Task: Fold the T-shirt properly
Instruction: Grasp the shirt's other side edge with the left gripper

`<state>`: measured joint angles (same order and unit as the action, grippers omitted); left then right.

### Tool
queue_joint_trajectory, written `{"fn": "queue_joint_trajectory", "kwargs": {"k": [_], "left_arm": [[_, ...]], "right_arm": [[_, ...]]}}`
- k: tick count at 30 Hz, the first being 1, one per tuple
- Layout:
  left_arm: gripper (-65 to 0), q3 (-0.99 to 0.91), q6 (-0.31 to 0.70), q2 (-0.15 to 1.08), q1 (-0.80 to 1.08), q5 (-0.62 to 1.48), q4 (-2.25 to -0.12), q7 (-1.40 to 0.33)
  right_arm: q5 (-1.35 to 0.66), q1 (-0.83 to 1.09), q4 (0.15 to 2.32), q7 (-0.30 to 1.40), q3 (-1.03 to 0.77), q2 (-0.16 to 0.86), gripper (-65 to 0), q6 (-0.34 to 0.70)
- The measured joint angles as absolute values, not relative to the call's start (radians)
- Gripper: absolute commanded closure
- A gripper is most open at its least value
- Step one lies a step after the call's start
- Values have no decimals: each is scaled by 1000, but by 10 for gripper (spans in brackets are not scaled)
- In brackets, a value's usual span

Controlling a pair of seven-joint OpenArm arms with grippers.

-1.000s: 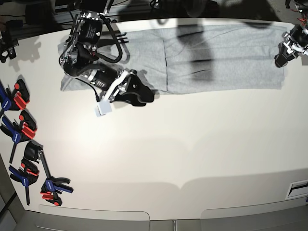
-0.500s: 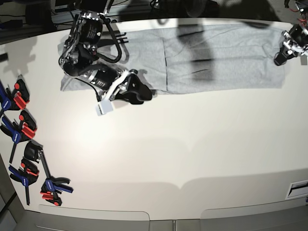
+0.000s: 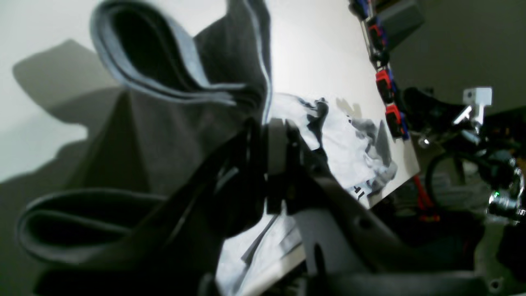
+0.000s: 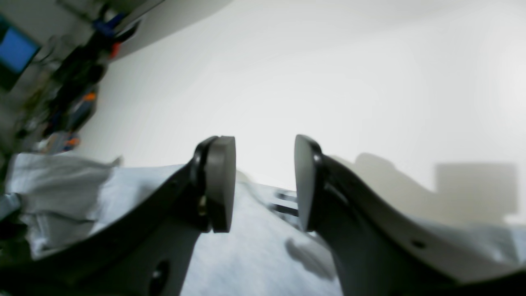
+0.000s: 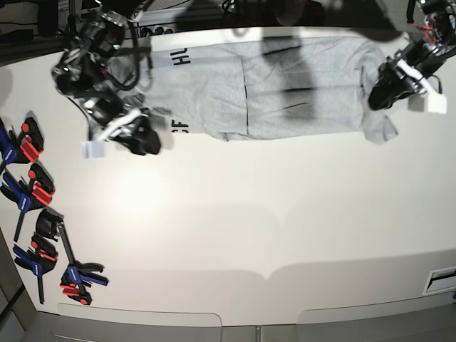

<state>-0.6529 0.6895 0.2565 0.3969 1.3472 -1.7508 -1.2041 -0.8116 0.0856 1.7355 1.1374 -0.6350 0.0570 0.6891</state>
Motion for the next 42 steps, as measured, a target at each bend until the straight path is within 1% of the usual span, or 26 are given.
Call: {"fn": "queue_joint_trajectory", "kwargs": {"k": [6, 11, 16, 18, 25, 29, 30, 32, 33, 34, 37, 40, 42], "left_arm": [[0, -440, 689, 206, 392, 1234, -1763, -1164], [0, -309, 689, 155, 336, 1148, -1763, -1121], [0, -229, 689, 128, 299, 1034, -1763, -1069], [0, -206, 689, 128, 296, 1025, -1763, -1047], [0, -132, 689, 128, 296, 1019, -1763, -1046], [0, -123, 689, 128, 296, 1011, -1763, -1038], [-13, -123, 689, 128, 297, 1010, -1763, -1019], [-200, -123, 688, 128, 296, 1009, -1763, -997], [-263, -123, 688, 128, 296, 1010, -1763, -986], [-292, -123, 689, 128, 296, 1012, -1763, -976], [-296, -123, 689, 128, 293, 1050, -1768, -1018], [-296, -124, 689, 134, 294, 1055, -1824, -1086], [-296, -124, 690, 144, 293, 1049, -1862, -1097]], "right_arm": [[-808, 109, 1736, 1134, -686, 128, -220, 689], [-786, 116, 1736, 1119, -689, 141, -220, 689], [-786, 116, 1736, 1116, -684, 141, -220, 689], [-786, 116, 1736, 1115, -685, 141, -220, 689], [-786, 116, 1736, 1114, -685, 141, -220, 689], [-786, 116, 1736, 1108, -685, 141, -220, 689], [-786, 116, 1736, 1108, -685, 141, -220, 689], [-786, 116, 1736, 1108, -685, 141, -220, 689], [-786, 116, 1736, 1108, -685, 141, -220, 689], [-786, 116, 1736, 1108, -685, 141, -220, 689], [-786, 116, 1736, 1108, -685, 141, -220, 689], [-786, 116, 1736, 1108, -684, 141, -220, 689], [-786, 116, 1736, 1108, -684, 141, -220, 689]]}}
